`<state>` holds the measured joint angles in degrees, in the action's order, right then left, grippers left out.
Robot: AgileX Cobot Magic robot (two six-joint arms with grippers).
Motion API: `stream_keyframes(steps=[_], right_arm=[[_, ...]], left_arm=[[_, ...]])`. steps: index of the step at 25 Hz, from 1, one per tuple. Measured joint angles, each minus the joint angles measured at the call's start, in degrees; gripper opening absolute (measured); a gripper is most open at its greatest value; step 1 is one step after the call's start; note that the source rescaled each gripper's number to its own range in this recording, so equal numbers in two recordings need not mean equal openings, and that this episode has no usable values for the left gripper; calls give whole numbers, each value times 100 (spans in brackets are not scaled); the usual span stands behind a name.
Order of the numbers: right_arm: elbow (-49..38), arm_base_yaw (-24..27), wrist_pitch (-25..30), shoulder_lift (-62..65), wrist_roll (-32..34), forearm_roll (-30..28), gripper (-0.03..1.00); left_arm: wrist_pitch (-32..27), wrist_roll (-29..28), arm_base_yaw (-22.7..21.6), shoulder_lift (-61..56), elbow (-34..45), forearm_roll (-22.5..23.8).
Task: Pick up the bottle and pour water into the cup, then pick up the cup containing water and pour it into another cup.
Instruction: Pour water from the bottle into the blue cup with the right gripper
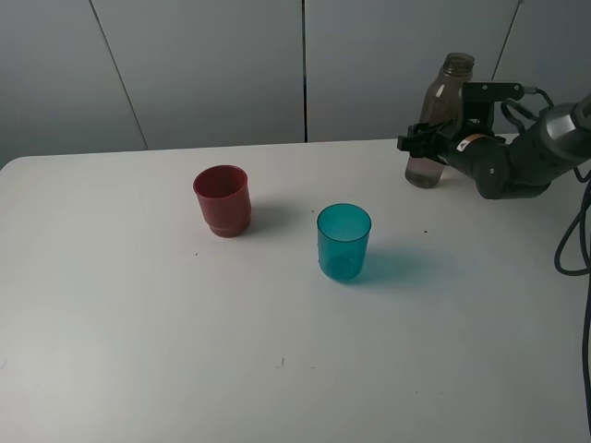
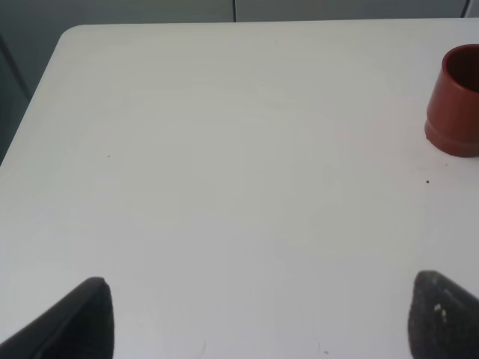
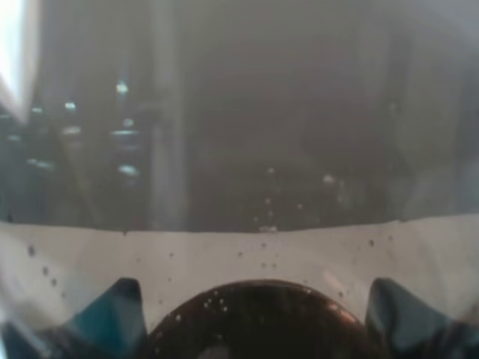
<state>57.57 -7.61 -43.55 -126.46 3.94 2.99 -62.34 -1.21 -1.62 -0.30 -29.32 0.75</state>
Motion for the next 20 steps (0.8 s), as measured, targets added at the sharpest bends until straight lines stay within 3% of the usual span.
stream_keyframes(steps=[12,20], right_arm=[[-21,14,238,134,-83,-268,1],[-644,22,465,1319,-473,-627,1]], left_arm=[[0,0,0,0,0,0],[0,0,0,0,0,0]])
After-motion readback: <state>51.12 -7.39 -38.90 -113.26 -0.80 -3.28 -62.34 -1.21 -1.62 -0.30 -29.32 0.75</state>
